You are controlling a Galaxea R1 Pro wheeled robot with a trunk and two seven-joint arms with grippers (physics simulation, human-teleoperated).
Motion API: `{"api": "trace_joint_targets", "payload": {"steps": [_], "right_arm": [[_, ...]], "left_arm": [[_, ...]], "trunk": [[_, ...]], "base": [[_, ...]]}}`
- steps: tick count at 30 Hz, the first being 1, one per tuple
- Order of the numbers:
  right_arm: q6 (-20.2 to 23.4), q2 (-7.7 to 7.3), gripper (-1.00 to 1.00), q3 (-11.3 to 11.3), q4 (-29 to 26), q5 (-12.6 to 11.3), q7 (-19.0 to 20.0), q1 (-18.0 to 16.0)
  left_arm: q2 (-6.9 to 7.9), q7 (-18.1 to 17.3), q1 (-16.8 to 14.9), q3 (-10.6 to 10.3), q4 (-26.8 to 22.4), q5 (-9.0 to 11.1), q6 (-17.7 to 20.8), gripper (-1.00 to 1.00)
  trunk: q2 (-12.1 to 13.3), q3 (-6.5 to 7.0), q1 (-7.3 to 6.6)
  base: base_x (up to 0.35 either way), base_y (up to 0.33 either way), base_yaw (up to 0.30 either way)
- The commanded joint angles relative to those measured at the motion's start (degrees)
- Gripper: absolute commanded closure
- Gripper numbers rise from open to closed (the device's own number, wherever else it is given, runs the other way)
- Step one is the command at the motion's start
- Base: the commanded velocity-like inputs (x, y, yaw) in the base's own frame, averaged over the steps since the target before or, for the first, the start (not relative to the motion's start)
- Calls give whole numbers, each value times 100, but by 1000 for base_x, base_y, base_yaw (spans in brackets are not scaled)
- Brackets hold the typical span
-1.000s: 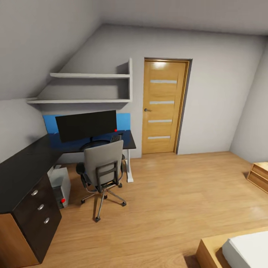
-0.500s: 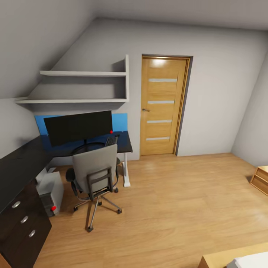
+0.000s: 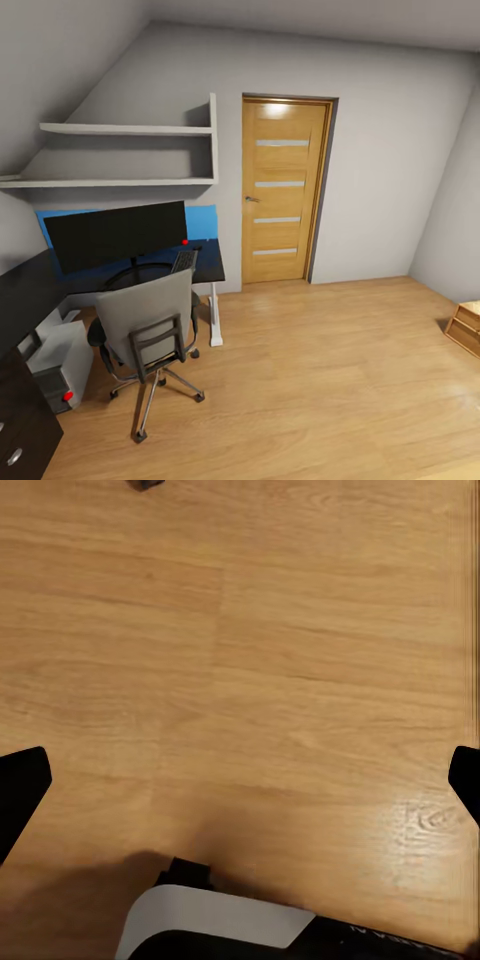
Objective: In the bedroom, organize the workspace by keeping the computer under the desk, ensuring the monitor is on the desk, placing the keyboard on the desk next to the monitor, placing the mouse on the desk next to the keyboard, moving the folder from the swivel chair onto the desk next to the mouse, stacking the notebook on top of the folder with the pen on top of the notebook, and positioning the swivel chair next to the desk.
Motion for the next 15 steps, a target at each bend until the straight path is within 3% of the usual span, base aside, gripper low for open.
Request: {"api": "trace_joint_targets", "payload": {"steps": [1, 9, 15], "right_arm": [[-15, 0, -100, -3, 4, 28, -7, -5], [-15, 1, -100, -3, 4, 34, -7, -5], [-15, 1, -100, -3, 4, 36, -7, -5]], "left_arm": [[-5, 5, 0, 23, -4, -11, -8, -100], [0, -1, -6, 23, -1, -11, -12, -100], [2, -3, -2, 23, -1, -11, -13, -100]], "trunk": [[-4, -7, 4], [-4, -7, 4], [-4, -7, 4]], "base": [[321, -105, -213], [310, -67, -251], [315, 51, -263]]}}
